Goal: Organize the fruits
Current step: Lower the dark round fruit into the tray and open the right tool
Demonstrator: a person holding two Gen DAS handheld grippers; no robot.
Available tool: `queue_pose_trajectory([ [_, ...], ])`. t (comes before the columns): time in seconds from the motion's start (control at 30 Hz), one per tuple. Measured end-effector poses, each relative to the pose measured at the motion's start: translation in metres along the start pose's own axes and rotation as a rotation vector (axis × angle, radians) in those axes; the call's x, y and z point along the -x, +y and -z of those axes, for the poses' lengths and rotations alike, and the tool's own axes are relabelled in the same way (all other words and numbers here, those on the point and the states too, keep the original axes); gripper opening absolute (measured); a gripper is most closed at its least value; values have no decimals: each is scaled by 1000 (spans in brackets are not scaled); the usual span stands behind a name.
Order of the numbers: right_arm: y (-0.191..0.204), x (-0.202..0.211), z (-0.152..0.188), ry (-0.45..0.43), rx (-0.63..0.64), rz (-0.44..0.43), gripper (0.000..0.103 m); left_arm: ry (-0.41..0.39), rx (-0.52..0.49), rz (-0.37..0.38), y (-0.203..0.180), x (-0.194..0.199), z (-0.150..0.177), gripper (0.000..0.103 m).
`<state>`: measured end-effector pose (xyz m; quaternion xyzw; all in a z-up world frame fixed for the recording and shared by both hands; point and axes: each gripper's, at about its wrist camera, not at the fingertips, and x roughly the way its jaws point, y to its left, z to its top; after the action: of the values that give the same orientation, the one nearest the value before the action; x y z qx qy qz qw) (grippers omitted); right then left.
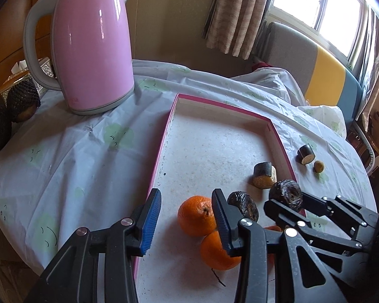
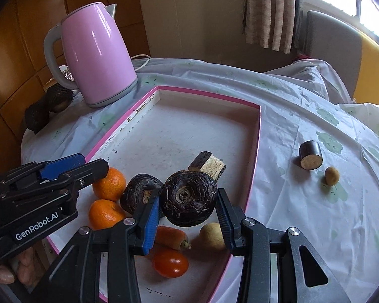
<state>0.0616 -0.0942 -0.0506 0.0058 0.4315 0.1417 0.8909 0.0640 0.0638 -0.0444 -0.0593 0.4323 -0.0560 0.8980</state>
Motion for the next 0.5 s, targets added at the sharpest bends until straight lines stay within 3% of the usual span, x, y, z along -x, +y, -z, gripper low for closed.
queue_pose_trajectory([
  [0.13,1,-4,2,13,-17,-19,43,-1,12,-2,2,3,2,42],
  [0.27,-1,-1,4,0,-39,-30,58,-11,15,-11,3,8,3,42],
  [0.5,-3,10,6,-25,-67,-42,59,-32,13,-13,1,18,7,43],
])
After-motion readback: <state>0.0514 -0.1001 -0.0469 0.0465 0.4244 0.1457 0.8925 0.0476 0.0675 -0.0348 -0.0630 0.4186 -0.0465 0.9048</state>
